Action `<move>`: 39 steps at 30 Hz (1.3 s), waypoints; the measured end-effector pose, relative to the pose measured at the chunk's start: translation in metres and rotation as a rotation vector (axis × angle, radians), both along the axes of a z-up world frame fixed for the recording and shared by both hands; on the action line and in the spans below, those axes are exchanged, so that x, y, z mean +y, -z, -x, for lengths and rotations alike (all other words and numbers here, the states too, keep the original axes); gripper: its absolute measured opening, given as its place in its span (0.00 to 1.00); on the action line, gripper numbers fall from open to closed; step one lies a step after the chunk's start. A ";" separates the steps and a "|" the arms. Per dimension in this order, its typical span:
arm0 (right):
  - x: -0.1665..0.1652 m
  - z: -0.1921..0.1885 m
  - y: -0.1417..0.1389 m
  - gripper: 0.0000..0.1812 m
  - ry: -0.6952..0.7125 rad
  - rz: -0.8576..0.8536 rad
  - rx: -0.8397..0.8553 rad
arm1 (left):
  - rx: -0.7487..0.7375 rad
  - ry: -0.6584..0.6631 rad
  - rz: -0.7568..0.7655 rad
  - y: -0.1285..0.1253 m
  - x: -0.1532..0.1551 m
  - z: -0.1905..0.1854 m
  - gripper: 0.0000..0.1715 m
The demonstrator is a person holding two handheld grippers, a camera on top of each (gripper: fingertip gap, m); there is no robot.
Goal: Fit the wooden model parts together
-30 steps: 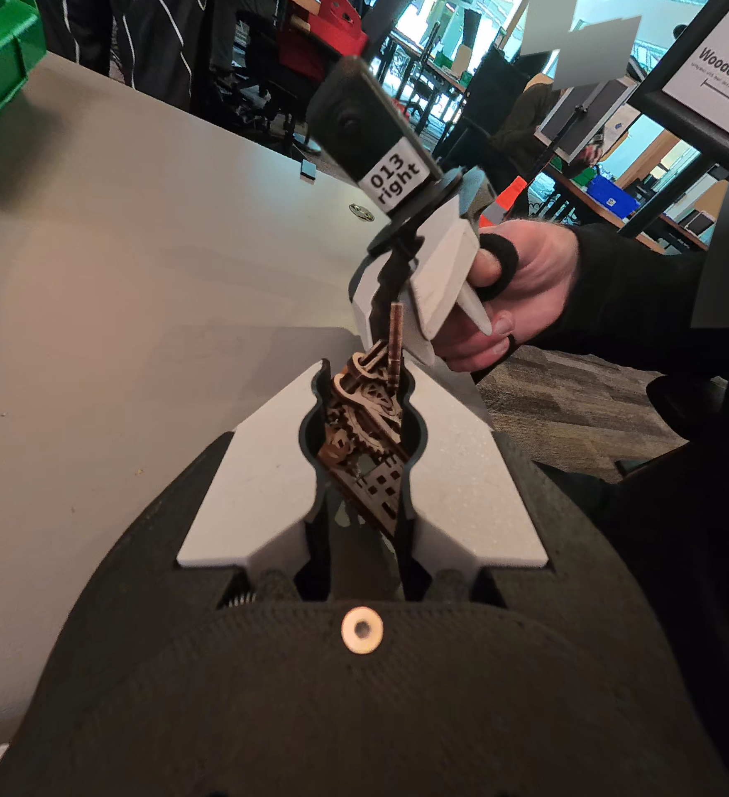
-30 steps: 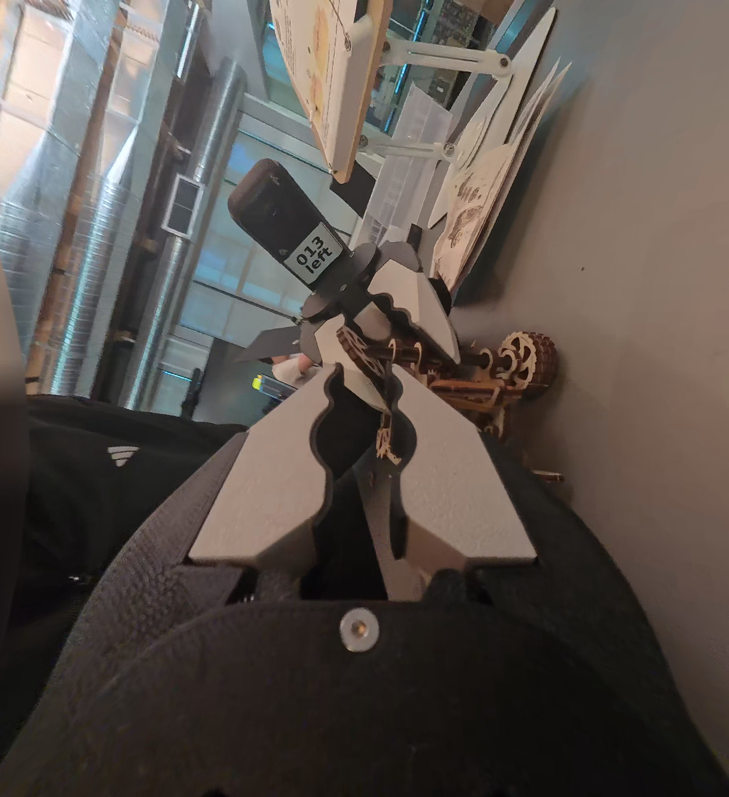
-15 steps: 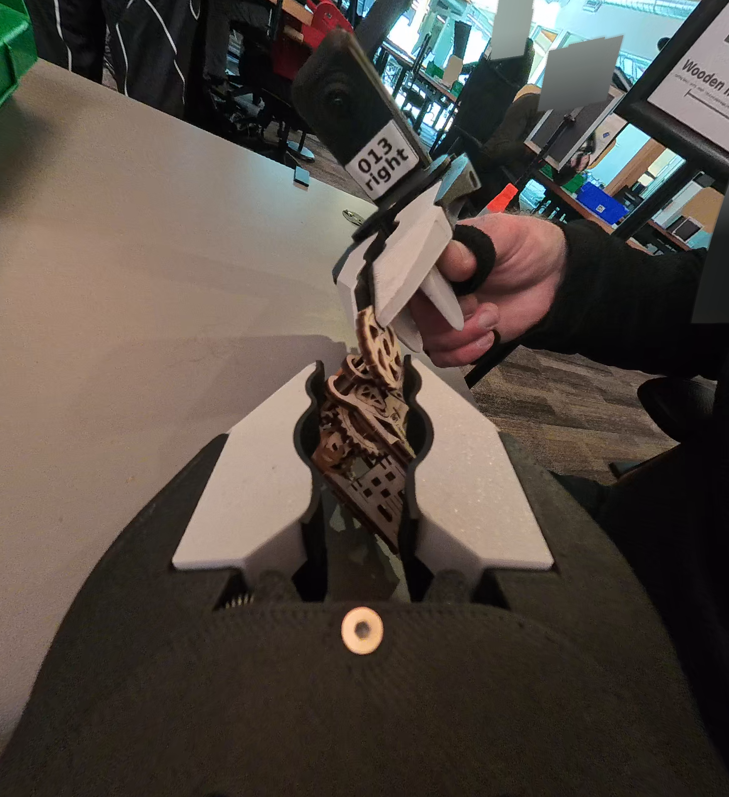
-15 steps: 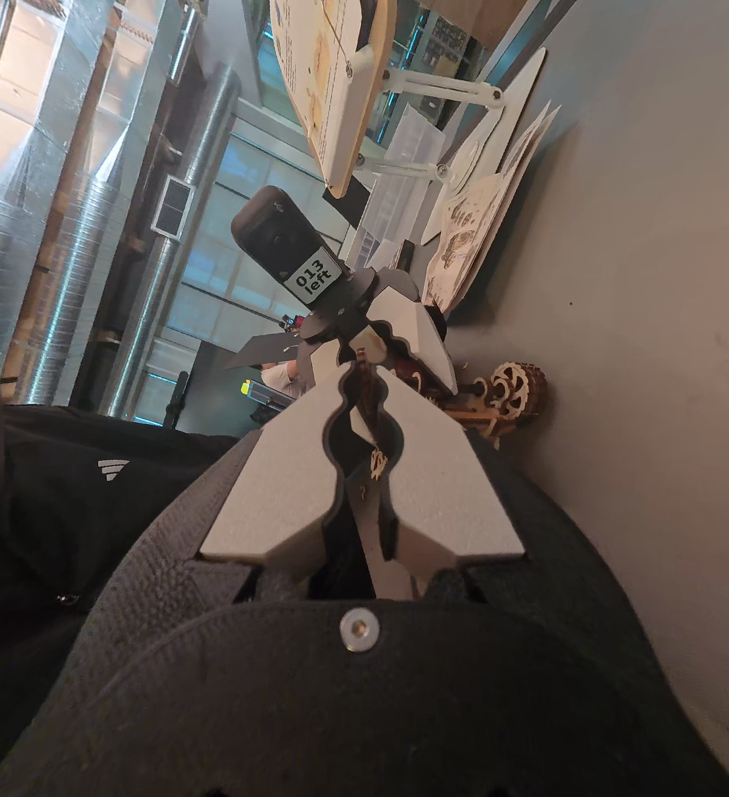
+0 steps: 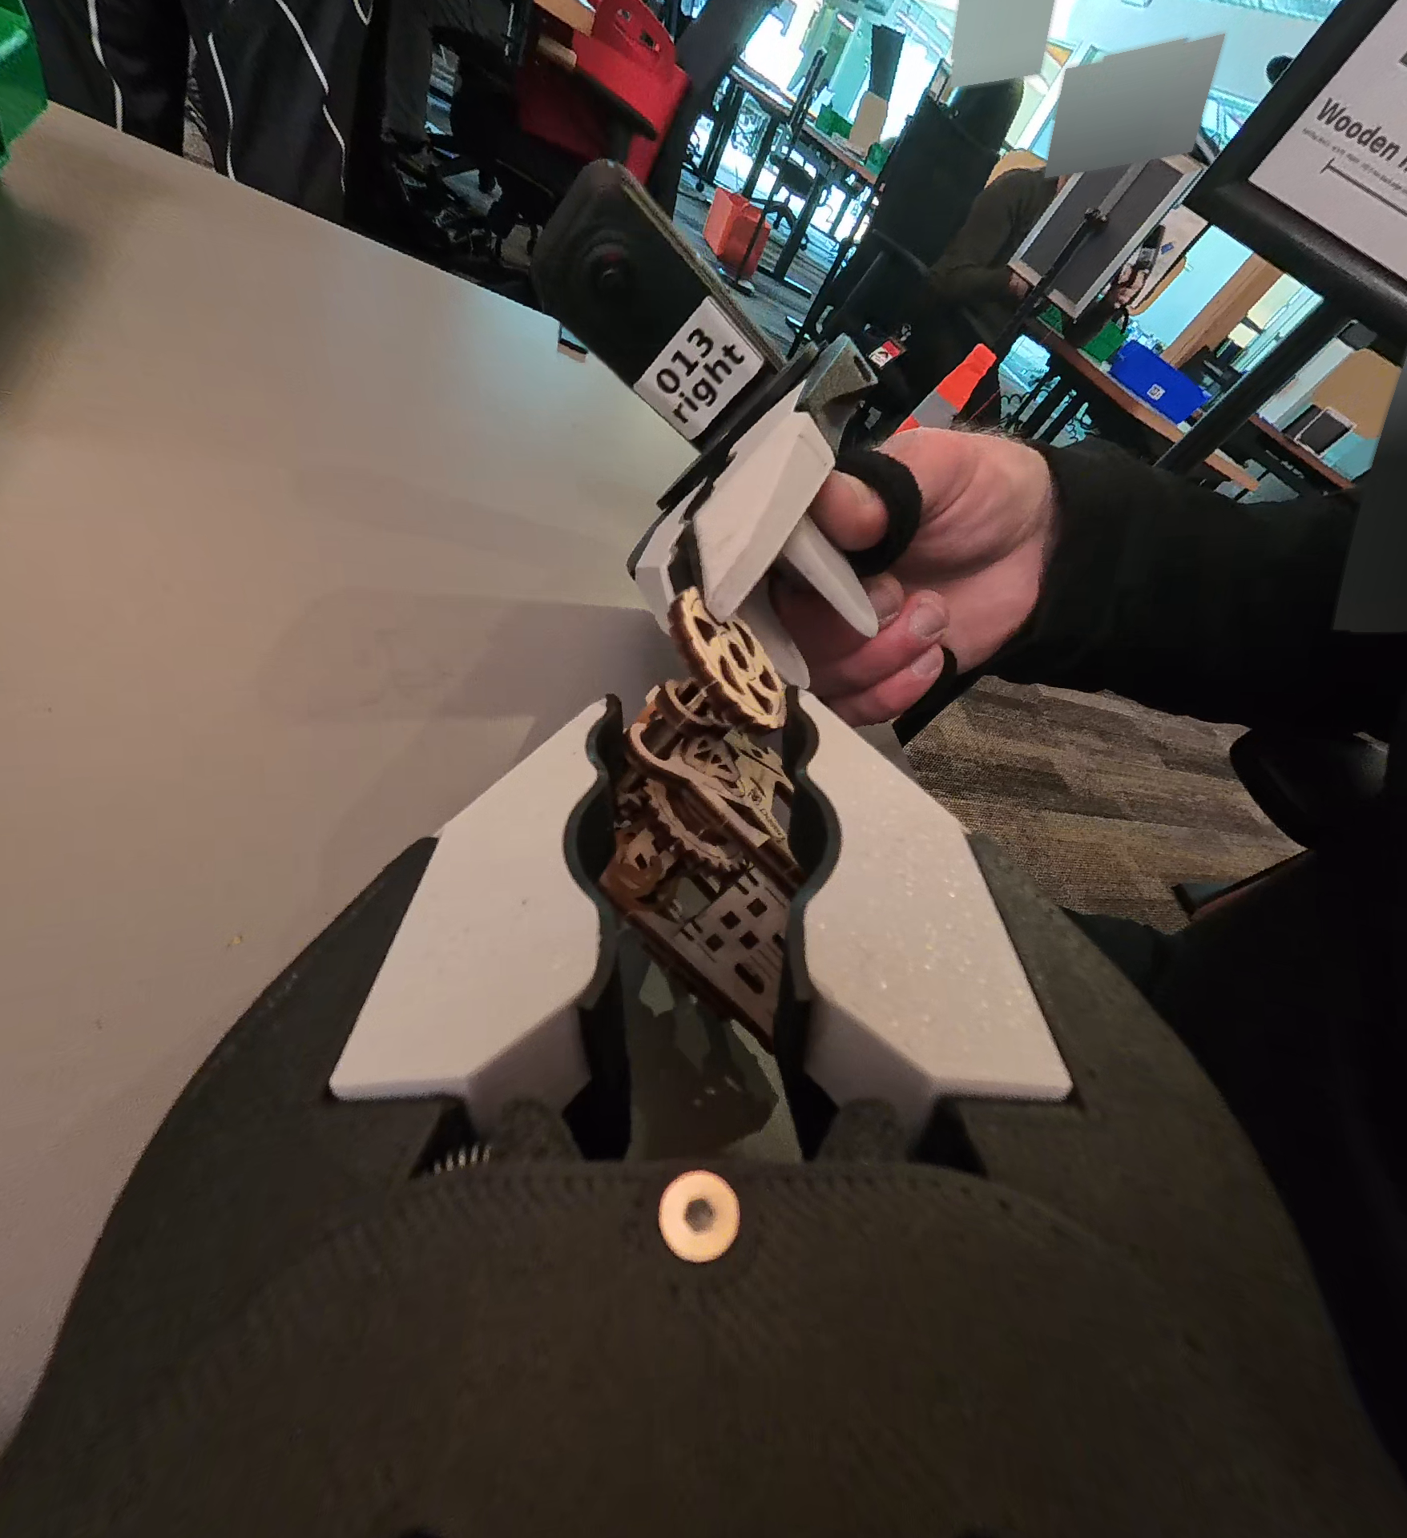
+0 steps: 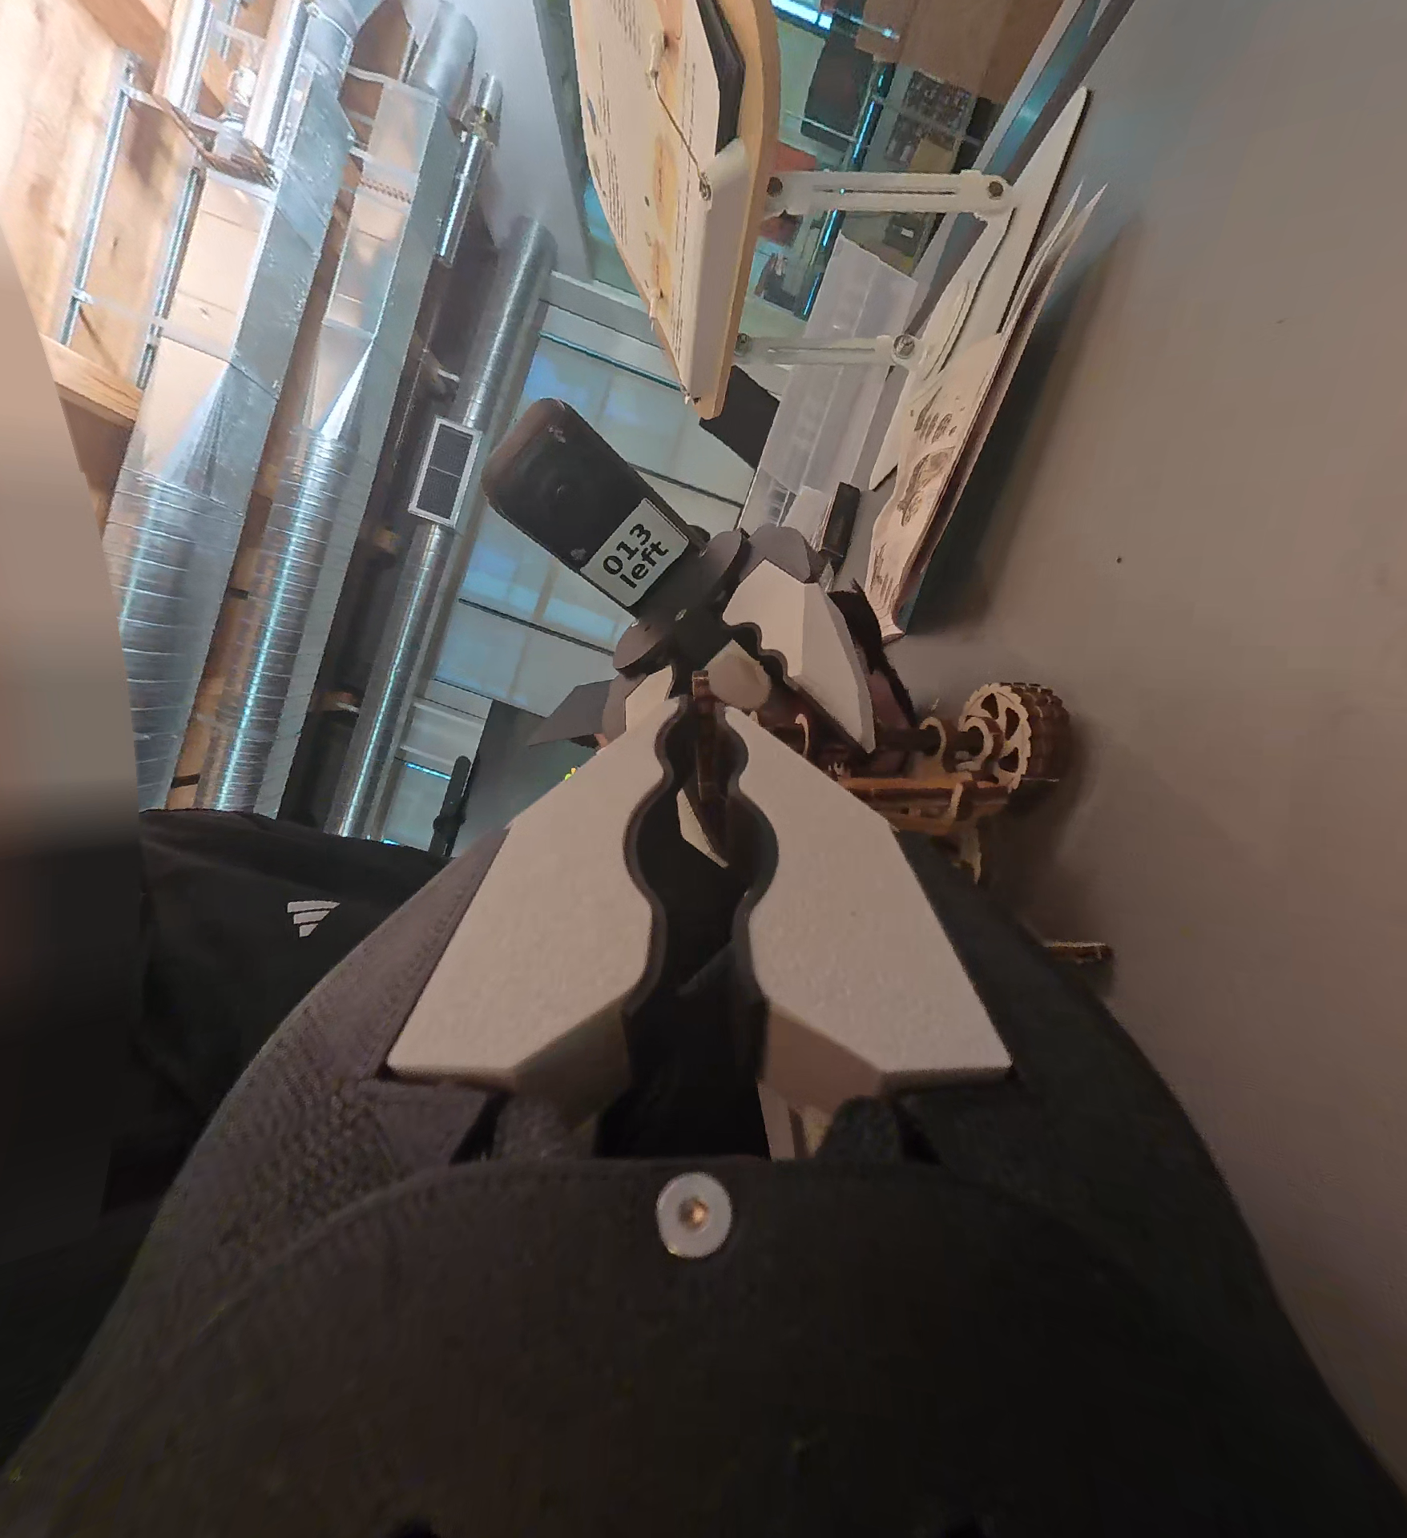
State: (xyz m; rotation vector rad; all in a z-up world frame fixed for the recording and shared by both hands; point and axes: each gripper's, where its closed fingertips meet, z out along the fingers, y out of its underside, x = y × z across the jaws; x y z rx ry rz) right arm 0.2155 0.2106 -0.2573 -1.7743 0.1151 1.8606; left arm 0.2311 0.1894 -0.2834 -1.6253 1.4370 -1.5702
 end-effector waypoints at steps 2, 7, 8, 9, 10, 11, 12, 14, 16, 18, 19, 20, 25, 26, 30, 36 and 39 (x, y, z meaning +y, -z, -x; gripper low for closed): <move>-0.001 0.000 0.000 0.00 -0.016 0.001 -0.001 | 0.001 -0.002 -0.005 0.000 0.000 0.000 0.21; -0.002 0.001 -0.002 0.01 -0.039 -0.016 -0.063 | 0.001 0.012 -0.006 0.000 -0.002 0.000 0.20; -0.002 0.001 -0.002 0.01 -0.038 -0.017 -0.070 | 0.001 0.012 -0.006 0.000 -0.002 0.000 0.20; -0.003 0.001 -0.003 0.01 -0.038 -0.020 -0.075 | -0.001 0.018 -0.001 0.000 -0.003 0.000 0.19; -0.003 0.001 -0.003 0.01 -0.038 -0.020 -0.082 | -0.001 0.020 0.001 0.000 -0.003 0.000 0.19; -0.003 0.001 -0.003 0.01 -0.035 -0.019 -0.083 | 0.000 0.020 0.002 0.000 -0.003 0.000 0.19; -0.003 0.001 -0.003 0.01 -0.036 -0.020 -0.080 | 0.000 0.022 0.003 0.000 -0.003 0.000 0.19; -0.003 0.001 -0.003 0.01 -0.037 -0.022 -0.074 | -0.002 0.023 -0.001 0.000 -0.003 0.000 0.19; -0.002 0.000 -0.003 0.01 -0.034 -0.016 -0.054 | -0.001 0.019 -0.002 0.000 -0.003 -0.001 0.19; -0.004 0.001 -0.003 0.01 -0.046 -0.012 -0.037 | 0.000 0.022 -0.009 0.000 -0.004 -0.001 0.19; -0.003 0.000 -0.002 0.01 -0.046 -0.016 -0.040 | 0.001 0.019 -0.016 0.000 -0.004 -0.001 0.19; -0.004 0.000 -0.002 0.01 -0.048 -0.017 -0.046 | 0.001 0.020 -0.017 0.000 -0.005 -0.001 0.20; -0.007 0.004 0.000 0.00 -0.088 -0.012 -0.041 | -0.008 0.029 -0.024 -0.001 -0.007 0.000 0.23; -0.008 0.005 0.001 0.00 -0.099 -0.010 -0.030 | -0.018 0.033 -0.016 -0.003 -0.007 0.001 0.23; -0.008 0.006 -0.001 0.01 -0.094 -0.031 -0.008 | -0.029 0.053 0.008 -0.006 -0.006 0.004 0.22; -0.008 0.004 -0.003 0.01 -0.103 -0.042 0.019 | -0.030 0.066 0.017 -0.007 -0.008 0.004 0.22; -0.008 0.003 -0.001 0.01 -0.116 -0.033 0.032 | -0.034 0.064 0.025 -0.007 -0.008 0.004 0.22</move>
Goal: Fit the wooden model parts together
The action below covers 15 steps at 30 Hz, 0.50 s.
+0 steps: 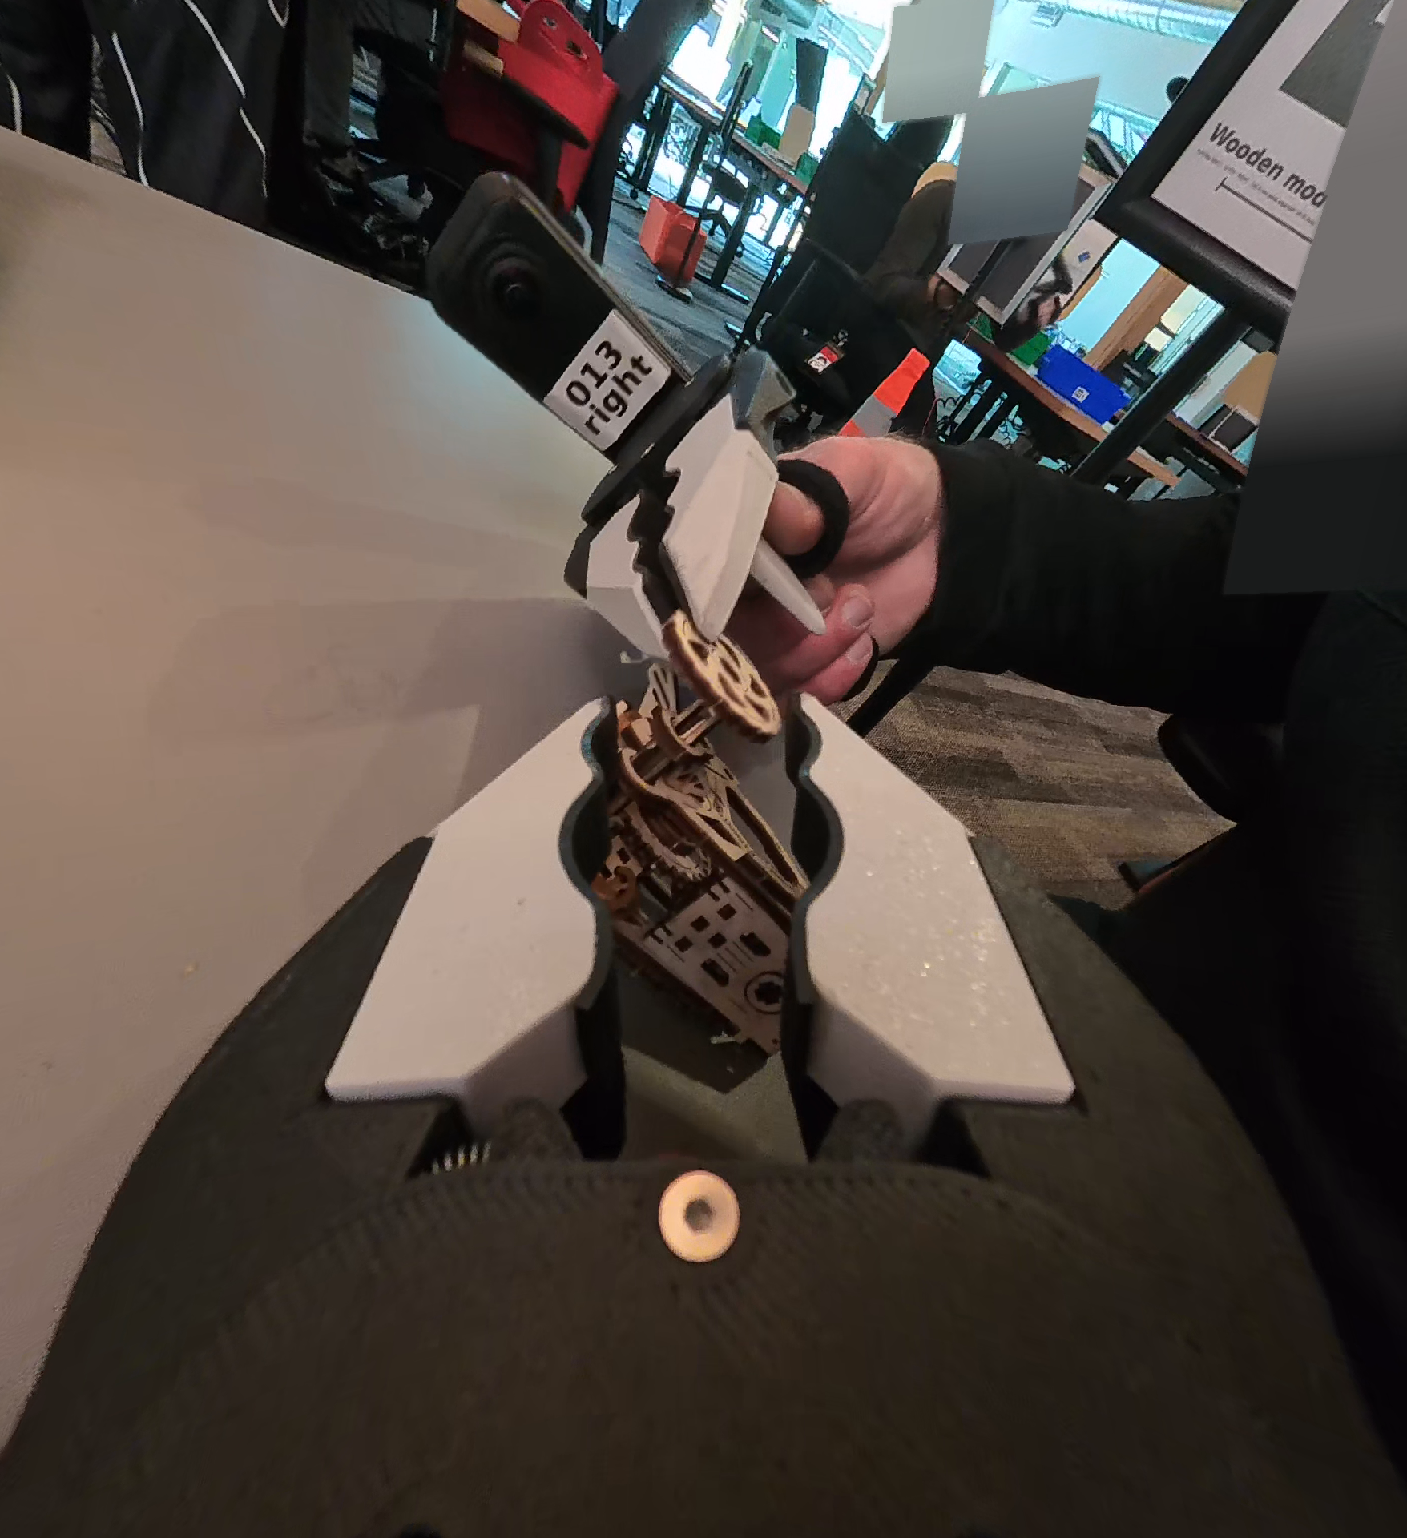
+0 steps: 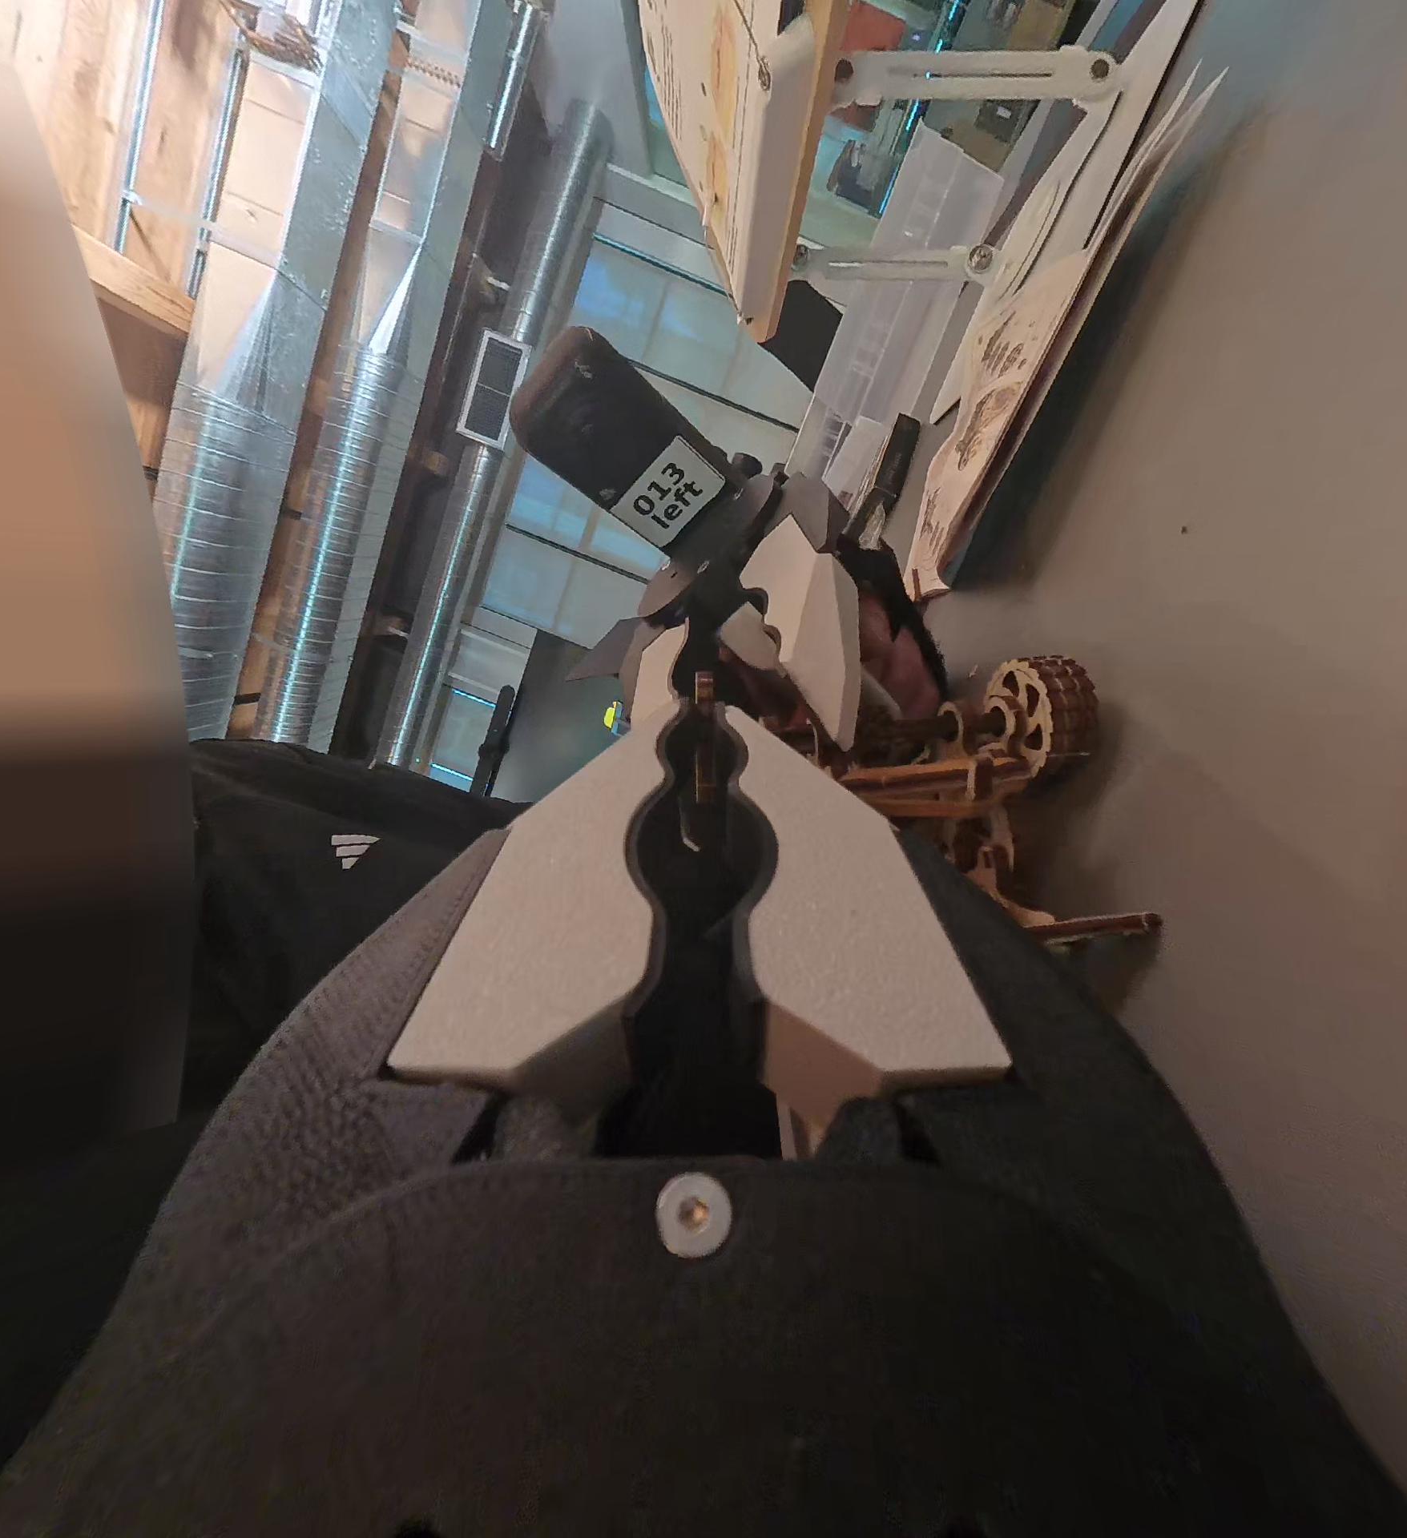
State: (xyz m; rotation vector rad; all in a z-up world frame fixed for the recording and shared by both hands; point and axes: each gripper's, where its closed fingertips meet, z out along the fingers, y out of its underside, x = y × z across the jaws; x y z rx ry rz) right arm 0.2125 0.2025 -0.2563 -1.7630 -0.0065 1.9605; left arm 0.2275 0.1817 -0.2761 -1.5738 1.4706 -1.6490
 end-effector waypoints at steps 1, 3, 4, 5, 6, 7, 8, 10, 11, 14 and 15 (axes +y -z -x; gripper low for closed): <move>0.000 0.001 0.001 0.01 -0.006 0.001 0.003 | 0.001 -0.001 -0.001 0.000 0.000 0.000 0.22; -0.002 0.003 0.001 0.01 -0.018 0.002 0.014 | 0.003 0.000 -0.003 0.000 0.000 0.000 0.22; -0.001 0.003 0.001 0.00 -0.017 0.001 0.015 | 0.005 -0.003 -0.001 0.000 0.000 0.001 0.22; -0.001 0.003 0.002 0.00 -0.014 -0.001 0.011 | 0.007 -0.006 -0.001 0.000 0.000 0.001 0.22; -0.002 0.004 0.002 0.01 -0.018 -0.003 0.014 | 0.009 -0.006 0.000 0.000 0.000 0.001 0.22; -0.002 0.004 0.002 0.00 -0.019 -0.004 0.019 | 0.010 -0.006 0.003 0.000 0.000 0.002 0.22; -0.001 0.004 0.002 0.00 -0.018 -0.004 0.022 | 0.012 -0.007 0.007 0.001 0.001 0.003 0.22; -0.002 0.005 0.002 0.00 -0.024 -0.010 0.019 | 0.016 -0.010 0.013 0.000 0.001 0.006 0.23; -0.002 0.005 0.002 0.00 -0.026 -0.012 0.019 | 0.018 -0.010 0.013 0.000 0.001 0.008 0.24; -0.002 0.005 0.002 0.01 -0.037 -0.015 0.025 | 0.037 -0.013 -0.001 0.001 0.004 0.018 0.22; -0.002 0.005 0.003 0.00 -0.039 -0.017 0.025 | 0.047 -0.022 -0.007 0.001 0.008 0.022 0.18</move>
